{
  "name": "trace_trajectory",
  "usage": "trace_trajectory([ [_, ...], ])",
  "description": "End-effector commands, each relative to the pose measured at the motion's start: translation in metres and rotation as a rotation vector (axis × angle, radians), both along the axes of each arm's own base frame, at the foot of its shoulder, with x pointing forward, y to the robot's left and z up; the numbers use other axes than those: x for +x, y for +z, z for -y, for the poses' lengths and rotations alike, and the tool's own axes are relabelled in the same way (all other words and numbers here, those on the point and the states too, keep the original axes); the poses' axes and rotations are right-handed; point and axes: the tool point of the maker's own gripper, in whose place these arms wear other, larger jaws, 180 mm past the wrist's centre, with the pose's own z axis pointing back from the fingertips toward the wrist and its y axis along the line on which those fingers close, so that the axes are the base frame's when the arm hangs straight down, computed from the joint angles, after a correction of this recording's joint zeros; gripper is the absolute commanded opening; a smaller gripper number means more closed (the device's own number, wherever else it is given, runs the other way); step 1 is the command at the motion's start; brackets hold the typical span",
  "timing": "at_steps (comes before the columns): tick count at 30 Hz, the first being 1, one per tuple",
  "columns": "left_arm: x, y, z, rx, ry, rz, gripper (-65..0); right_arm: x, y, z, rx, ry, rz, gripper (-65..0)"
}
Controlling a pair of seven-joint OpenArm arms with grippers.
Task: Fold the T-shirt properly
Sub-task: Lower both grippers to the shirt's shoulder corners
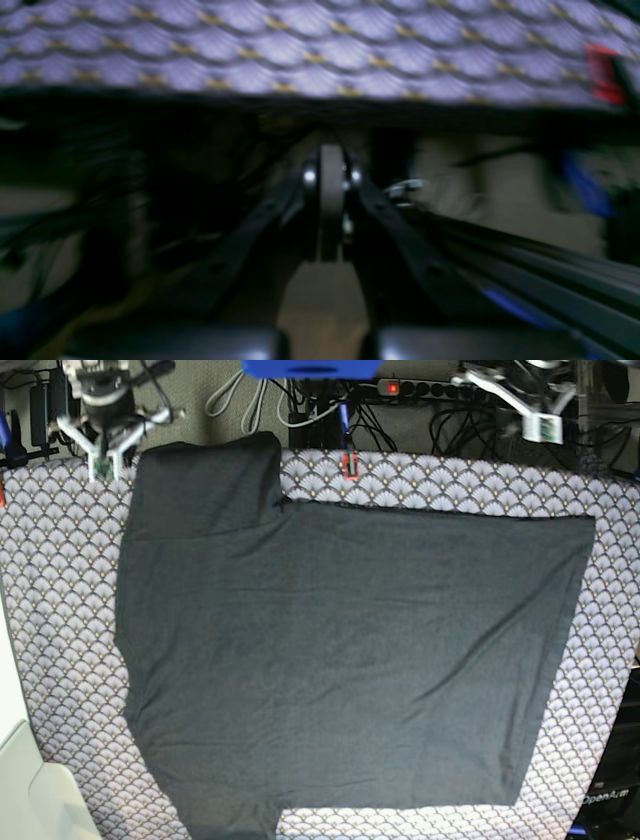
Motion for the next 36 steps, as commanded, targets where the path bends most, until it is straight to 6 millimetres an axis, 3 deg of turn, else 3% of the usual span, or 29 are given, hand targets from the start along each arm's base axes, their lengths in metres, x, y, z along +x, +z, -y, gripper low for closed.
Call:
trace_trajectory([
  [1,0.006,0.007,-0.001,0.001,-0.009,0.018,-64.6,0.007,0.008,0.002,-0.011,0.009,0.034,-64.9],
  [7,0.018,0.007,-0.008,0.014,0.010,0.017,-64.6,0.028,0.012,-0.017,0.025,0.104,0.068,-63.1],
  [9,0.018,0.008,-0.008,0.014,0.010,0.019,-64.6,0.030,0.012,-0.026,0.048,0.138,0.069,-58.6],
  [15,0.031,0.012,-0.011,0.018,0.014,0.052,-64.5,0.039,0.012,-0.031,0.086,0.110,0.074,-40.6],
  [17,0.032,0.013,-0.012,0.020,0.015,0.056,-64.5,0.042,0.013,-0.034,0.152,0.092,0.074,-37.7],
  [21,0.041,0.019,-0.022,0.037,0.046,0.088,-64.5,0.050,0.020,-0.020,0.231,0.044,0.092,-37.3],
  [25,0.046,0.028,-0.042,0.069,0.113,0.124,-64.5,0.052,0.015,-0.006,0.278,-0.002,0.059,-37.3],
  [30,0.051,0.035,-0.058,0.100,0.147,0.152,-64.7,0.047,0.000,-0.001,0.308,-0.034,0.020,-37.3],
  [36,0.053,0.035,-0.060,0.102,0.147,0.155,-64.6,0.035,-0.023,0.005,0.319,-0.069,-0.040,-37.3],
])
